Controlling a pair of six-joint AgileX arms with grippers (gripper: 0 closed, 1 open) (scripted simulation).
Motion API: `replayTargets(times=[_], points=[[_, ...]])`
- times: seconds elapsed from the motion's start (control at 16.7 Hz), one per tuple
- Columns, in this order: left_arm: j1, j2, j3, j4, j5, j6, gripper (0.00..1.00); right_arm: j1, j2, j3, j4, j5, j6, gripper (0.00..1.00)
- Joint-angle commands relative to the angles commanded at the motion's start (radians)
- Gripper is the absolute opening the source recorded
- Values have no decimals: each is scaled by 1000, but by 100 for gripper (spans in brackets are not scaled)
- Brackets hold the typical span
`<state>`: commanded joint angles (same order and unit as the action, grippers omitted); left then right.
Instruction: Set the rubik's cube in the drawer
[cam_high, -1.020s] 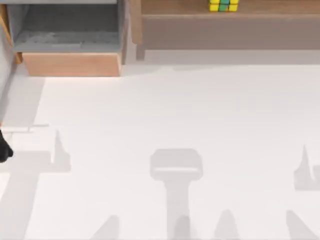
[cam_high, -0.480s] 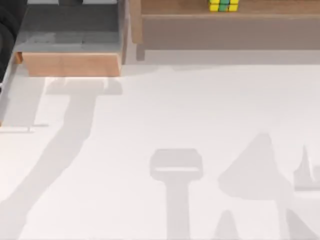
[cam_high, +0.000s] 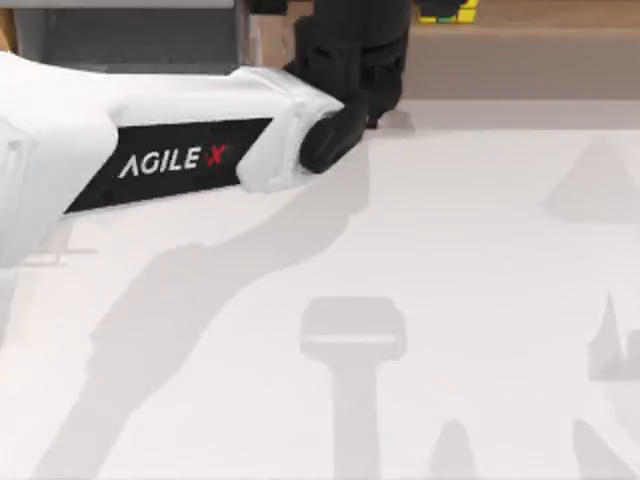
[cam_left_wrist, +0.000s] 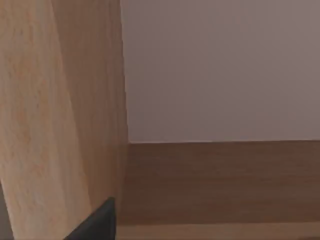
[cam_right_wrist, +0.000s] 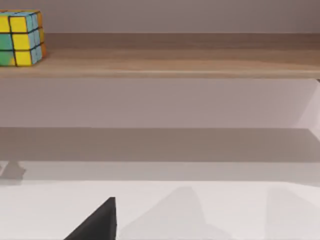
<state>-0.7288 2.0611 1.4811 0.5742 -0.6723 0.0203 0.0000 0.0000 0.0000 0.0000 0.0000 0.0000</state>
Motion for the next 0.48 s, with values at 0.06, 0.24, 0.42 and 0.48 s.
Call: replayTargets(times=[0.06, 0.24, 0.42, 0.48], points=[[-27, 90, 62, 24, -28, 0, 100, 0, 0, 0, 0, 0, 0, 100], [-92, 300, 214, 85, -96, -2, 100, 0, 0, 0, 0, 0, 0, 100], [-128, 413, 303, 122, -134, -5, 100, 0, 0, 0, 0, 0, 0, 100], [-133, 429, 316, 128, -140, -6, 100, 0, 0, 0, 0, 0, 0, 100]])
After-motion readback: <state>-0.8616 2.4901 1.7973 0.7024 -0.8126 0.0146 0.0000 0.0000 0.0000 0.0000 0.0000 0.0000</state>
